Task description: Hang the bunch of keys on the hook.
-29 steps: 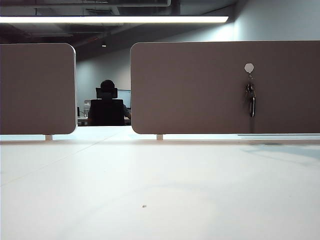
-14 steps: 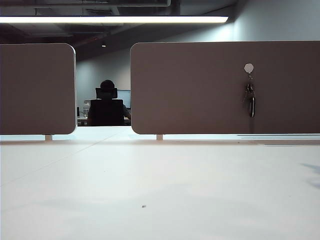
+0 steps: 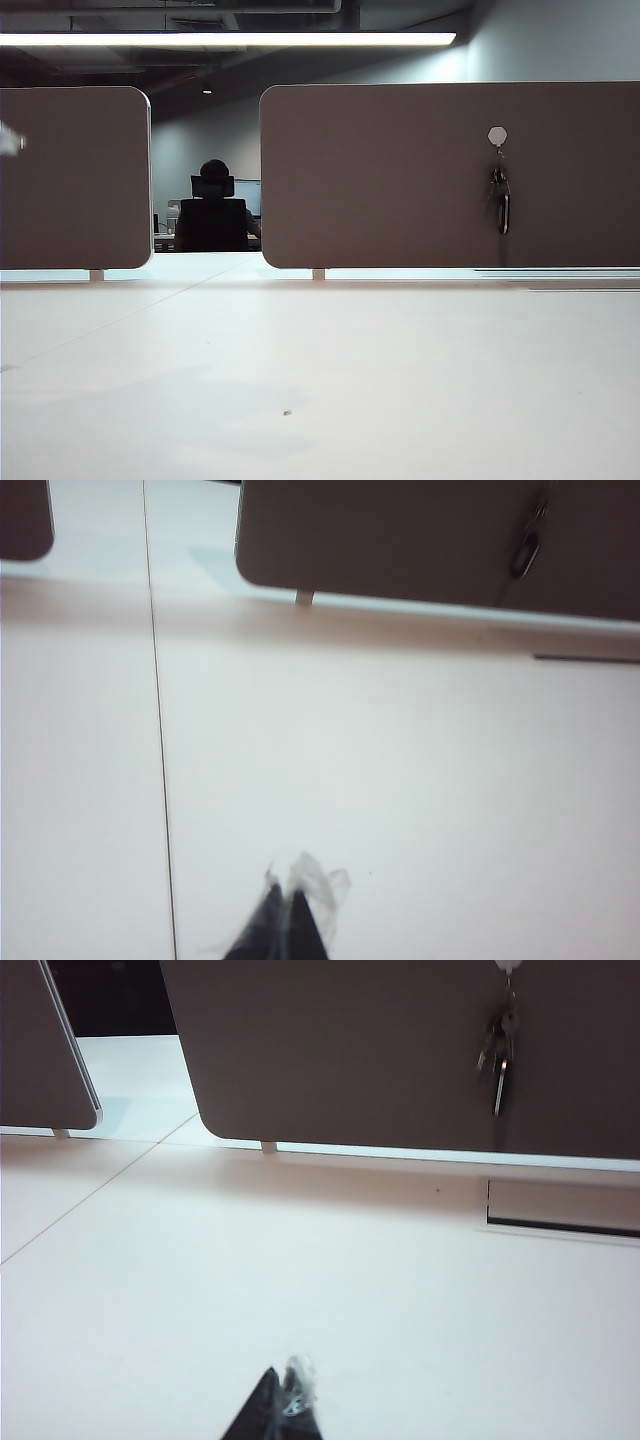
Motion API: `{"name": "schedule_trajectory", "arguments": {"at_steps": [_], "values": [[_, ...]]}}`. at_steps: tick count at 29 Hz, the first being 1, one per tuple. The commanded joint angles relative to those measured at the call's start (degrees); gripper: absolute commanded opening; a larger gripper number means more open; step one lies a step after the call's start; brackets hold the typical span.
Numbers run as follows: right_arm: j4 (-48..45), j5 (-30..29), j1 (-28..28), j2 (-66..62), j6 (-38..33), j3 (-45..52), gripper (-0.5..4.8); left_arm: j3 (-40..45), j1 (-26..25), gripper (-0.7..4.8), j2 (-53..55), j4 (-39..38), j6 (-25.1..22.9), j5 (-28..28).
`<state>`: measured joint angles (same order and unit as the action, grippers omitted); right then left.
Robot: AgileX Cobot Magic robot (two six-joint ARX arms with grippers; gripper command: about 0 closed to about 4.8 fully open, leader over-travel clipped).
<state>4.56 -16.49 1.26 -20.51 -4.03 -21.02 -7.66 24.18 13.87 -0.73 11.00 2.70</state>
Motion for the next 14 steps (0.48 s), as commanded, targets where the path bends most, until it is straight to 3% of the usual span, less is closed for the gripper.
{"name": "schedule_trajectory", "arguments": {"at_steps": [1, 4, 14], "values": [[-2.7, -0.2, 0.0, 1.6, -0.9, 3.6, -0.04, 2.6, 0.0, -0.06, 0.0, 5.6, 2.6, 0.6], [-2.9, 0.1, 0.0, 2.2, -0.9, 6.5, -0.04, 4.6, 0.0, -0.06, 0.0, 7.4, 5.6, 0.7], [-4.0, 0.0, 0.0, 2.4, -0.9, 12.9, -0.04, 7.2, 0.0, -0.06, 0.0, 6.3, 5.6, 0.3]]}}
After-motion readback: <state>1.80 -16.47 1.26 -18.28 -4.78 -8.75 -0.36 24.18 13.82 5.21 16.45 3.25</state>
